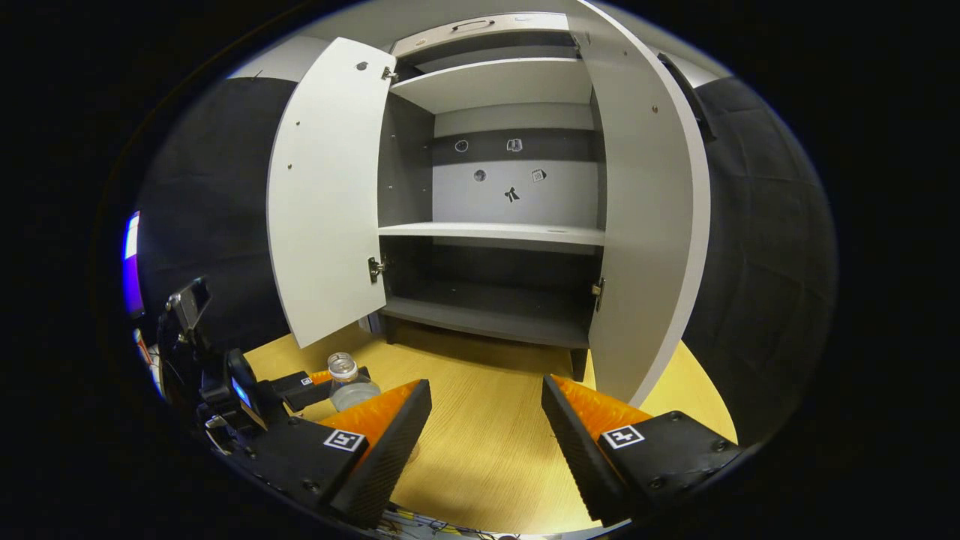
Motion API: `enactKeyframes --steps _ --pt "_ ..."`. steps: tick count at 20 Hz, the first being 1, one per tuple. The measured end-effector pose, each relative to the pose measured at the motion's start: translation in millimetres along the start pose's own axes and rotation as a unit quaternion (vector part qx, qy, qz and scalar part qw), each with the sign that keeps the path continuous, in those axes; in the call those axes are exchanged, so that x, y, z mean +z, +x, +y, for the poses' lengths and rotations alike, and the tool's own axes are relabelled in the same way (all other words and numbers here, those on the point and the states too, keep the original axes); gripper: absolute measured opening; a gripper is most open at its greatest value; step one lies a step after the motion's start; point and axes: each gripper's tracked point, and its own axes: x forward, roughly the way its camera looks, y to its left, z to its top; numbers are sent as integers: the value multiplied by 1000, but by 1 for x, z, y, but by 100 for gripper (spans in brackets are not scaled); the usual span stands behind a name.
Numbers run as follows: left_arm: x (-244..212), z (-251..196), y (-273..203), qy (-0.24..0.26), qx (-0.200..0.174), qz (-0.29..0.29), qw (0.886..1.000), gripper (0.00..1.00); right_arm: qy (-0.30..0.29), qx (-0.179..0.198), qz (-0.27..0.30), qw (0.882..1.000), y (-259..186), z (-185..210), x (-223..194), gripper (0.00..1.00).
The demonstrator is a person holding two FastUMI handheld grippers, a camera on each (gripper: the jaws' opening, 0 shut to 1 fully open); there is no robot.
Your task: Grasp the bottle in the cabinet with the left hand and place it on the coaster, then close the right door with the right hand and the left door with the left hand.
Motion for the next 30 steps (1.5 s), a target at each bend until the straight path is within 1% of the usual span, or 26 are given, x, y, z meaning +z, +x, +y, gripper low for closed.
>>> enactKeyframes --steps 3,7,11,13,14,16,18,20,21,22,23,26,30 --pt "34 -2 0 16 -10 -16 1000 95 0 -9 -21 1000 -6 -6 19 98" --pt "76 -11 0 8 -32 -23 999 95 17 -25 -47 998 -17 -16 45 98" --pt "117 -14 0 18 -47 -21 999 95 26 -52 -59 997 -32 -35 73 98" --pt "145 -18 -2 9 -60 -23 998 94 31 -64 -73 995 -45 -43 97 98" --pt "160 -19 -3 1 -68 -27 997 95 34 -74 -79 993 -52 -49 108 98" --pt "187 -18 -4 -13 -83 -28 996 94 34 -111 -85 990 -62 -70 126 98" --pt "211 -10 -8 -17 -93 -25 995 95 31 -160 -97 982 -77 -99 145 98" --pt "229 6 -15 -7 -97 -20 995 95 37 -204 -103 973 -89 -126 160 98" --pt "236 16 -20 4 -97 -16 995 95 40 -220 -103 969 -93 -135 165 98" --pt "242 25 -26 15 -96 -12 995 95 41 -234 -105 966 -96 -142 172 94" --pt "247 35 -32 26 -96 -8 995 95 45 -244 -111 962 -98 -148 180 98" --pt "260 64 -51 38 -92 0 995 94 62 -260 -126 955 -89 -160 197 98" --pt "271 102 -77 28 -61 8 998 95 60 -273 -131 951 -79 -176 210 98"
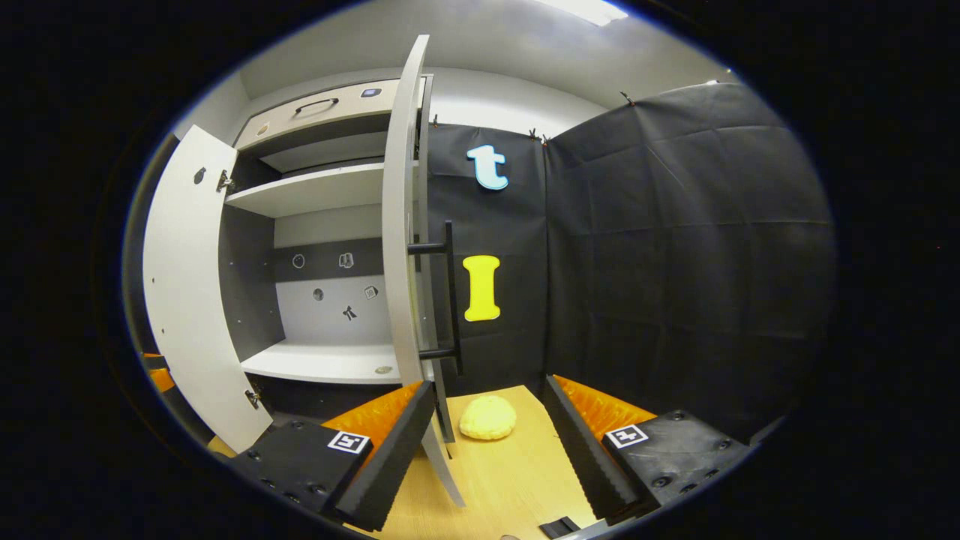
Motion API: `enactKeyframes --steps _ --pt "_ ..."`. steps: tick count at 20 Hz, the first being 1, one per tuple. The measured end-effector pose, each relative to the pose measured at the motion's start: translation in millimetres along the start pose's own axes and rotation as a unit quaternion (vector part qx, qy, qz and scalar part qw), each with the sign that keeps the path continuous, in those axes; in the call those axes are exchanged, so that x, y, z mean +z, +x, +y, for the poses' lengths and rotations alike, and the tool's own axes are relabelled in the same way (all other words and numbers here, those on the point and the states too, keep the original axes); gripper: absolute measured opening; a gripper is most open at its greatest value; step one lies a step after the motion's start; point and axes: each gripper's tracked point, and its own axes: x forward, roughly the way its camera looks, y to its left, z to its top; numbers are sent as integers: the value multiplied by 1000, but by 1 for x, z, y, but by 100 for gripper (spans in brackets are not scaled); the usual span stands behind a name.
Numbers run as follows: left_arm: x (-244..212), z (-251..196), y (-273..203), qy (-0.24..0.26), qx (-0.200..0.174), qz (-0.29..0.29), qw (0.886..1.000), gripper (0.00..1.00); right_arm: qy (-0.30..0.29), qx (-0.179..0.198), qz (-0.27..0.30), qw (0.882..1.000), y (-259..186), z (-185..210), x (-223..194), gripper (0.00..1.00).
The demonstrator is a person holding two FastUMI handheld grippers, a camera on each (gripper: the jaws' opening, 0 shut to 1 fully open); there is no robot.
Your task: Grasp the bottle in the cabinet with the left hand and place it on the coaster, then close the right door with the right hand and the left door with the left hand.
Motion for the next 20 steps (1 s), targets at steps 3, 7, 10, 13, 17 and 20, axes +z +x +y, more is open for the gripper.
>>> enactKeyframes --steps 3,7,10,13,17,20 --pt "4 26 -21 4 45 7 999 95 -2 2 1 1000 13 -2 1 98" --pt "4 57 -39 -24 115 9 993 95 5 27 8 1000 28 2 -1 98" --pt "6 82 -49 -38 171 0 984 95 4 58 8 998 28 13 -1 98" --pt "9 101 -58 -36 212 -5 977 95 -13 64 4 998 26 26 -2 92" --pt "15 123 -72 -22 247 -6 969 95 -22 106 7 994 20 69 -5 92" --pt "14 131 -74 -21 258 -10 966 95 -17 176 13 984 21 120 -10 92"
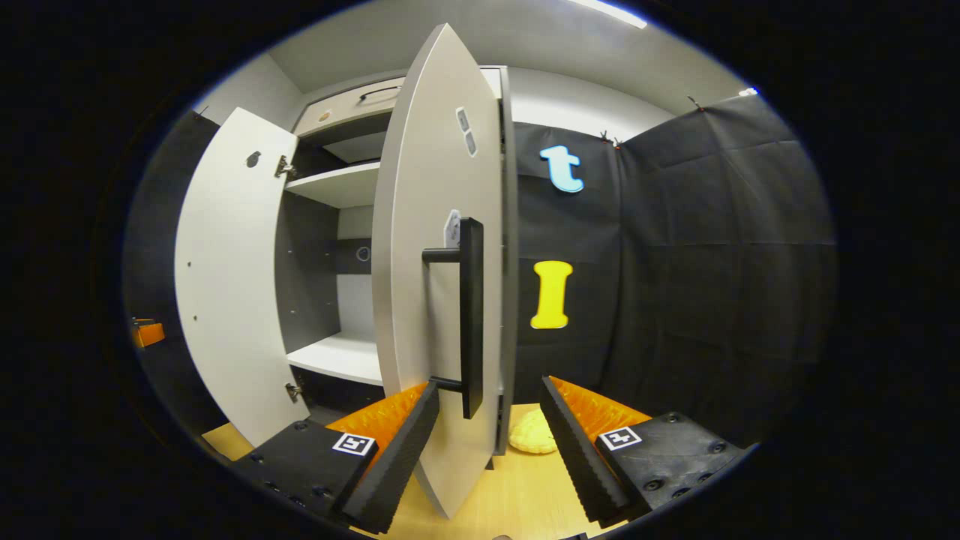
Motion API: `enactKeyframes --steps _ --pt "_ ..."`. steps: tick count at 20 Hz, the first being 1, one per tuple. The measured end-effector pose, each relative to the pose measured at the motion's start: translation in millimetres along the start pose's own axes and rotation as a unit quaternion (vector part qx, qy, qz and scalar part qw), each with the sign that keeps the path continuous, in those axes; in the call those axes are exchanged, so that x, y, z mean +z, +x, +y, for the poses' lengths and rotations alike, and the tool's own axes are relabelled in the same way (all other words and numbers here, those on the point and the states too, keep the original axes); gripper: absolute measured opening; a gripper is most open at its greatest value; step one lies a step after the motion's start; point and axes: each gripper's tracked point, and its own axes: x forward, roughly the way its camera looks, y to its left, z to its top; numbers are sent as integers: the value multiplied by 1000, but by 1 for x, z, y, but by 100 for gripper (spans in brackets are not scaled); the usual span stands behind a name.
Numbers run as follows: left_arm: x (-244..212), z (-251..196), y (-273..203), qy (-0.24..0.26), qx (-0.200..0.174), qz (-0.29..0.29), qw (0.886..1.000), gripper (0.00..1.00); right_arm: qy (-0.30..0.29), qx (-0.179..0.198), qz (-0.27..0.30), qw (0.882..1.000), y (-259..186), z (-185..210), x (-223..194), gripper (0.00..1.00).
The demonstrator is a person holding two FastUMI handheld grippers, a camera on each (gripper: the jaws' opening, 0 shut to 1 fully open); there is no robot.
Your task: Grasp the bottle in the cabinet with the left hand and place it on the coaster, then close the right door with the right hand and the left door with the left hand.
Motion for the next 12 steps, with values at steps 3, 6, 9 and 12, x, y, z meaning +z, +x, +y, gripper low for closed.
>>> enactKeyframes --steps 3,6,9,12 --pt "-3 4 5 -11 1 3 1000 95 30 61 16 998 25 49 -13 93" --pt "-10 11 13 -21 4 12 1000 95 18 76 14 997 31 73 -16 98" --pt "-10 19 22 -16 8 12 1000 95 3 63 14 998 28 65 -19 97" --pt "-9 19 35 -20 -1 9 1000 95 16 46 25 998 29 54 -25 97"
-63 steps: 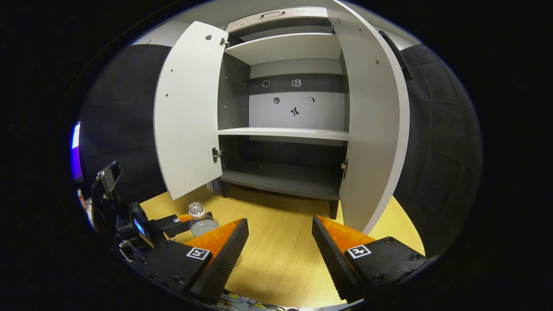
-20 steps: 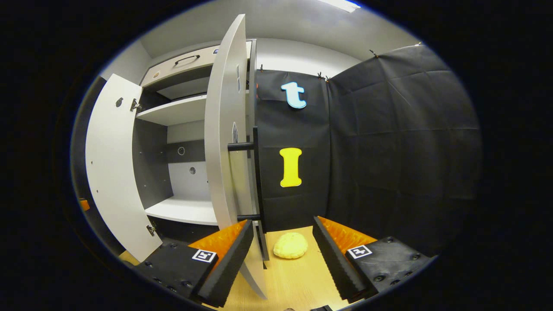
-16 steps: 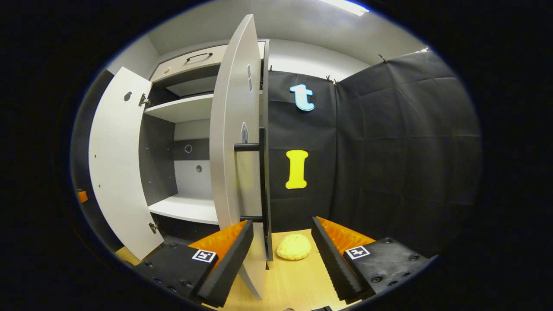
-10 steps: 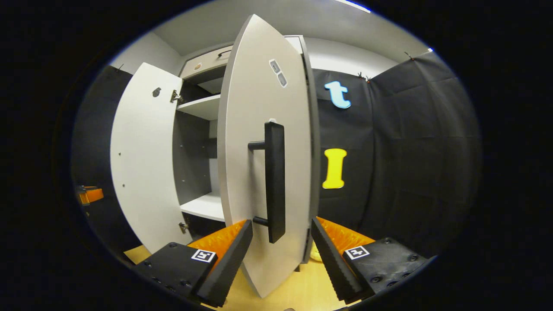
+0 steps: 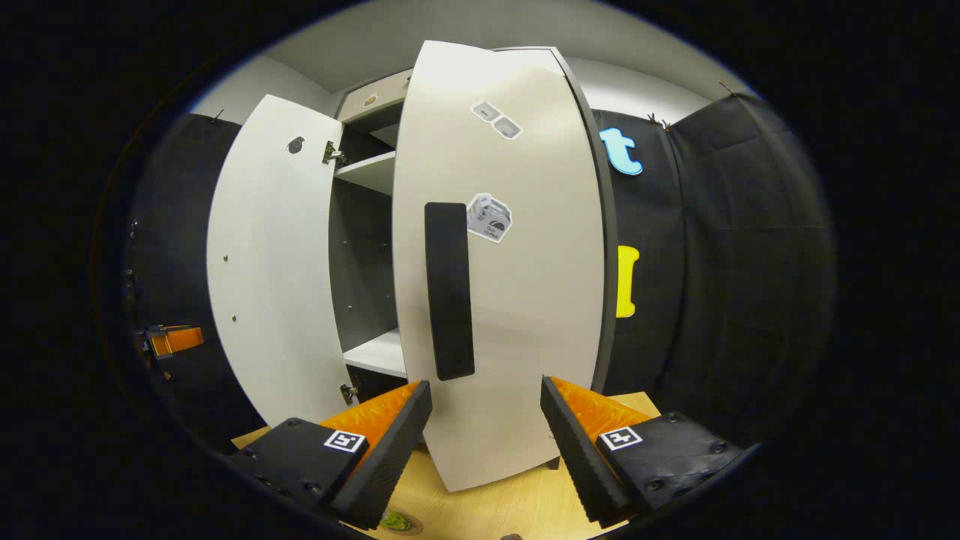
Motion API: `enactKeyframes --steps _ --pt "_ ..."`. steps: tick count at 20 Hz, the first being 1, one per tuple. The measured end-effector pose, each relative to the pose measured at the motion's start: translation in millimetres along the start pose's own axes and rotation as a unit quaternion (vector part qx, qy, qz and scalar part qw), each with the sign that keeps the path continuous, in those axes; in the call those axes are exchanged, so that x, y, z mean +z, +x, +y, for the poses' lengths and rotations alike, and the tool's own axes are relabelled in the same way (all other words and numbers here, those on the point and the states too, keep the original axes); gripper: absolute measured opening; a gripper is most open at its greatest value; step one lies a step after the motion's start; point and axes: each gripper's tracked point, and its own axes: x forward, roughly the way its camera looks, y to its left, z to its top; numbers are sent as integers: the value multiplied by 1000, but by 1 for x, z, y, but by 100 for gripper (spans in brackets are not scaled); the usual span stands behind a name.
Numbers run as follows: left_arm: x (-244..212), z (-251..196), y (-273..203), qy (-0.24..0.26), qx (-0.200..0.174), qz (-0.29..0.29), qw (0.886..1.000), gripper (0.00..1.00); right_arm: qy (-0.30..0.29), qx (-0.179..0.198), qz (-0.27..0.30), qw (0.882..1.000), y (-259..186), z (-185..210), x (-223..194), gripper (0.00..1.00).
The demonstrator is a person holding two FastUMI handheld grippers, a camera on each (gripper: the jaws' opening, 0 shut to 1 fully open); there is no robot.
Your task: Grasp the bottle in the cabinet with the left hand and place it on the coaster, then close the right door with the right hand and the left door with the left hand.
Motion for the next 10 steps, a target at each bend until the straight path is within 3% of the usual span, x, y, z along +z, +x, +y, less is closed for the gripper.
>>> enactKeyframes --steps 10 --pt "7 -12 38 5 -32 -7 999 95 -2 -53 18 998 -7 -31 -17 98"
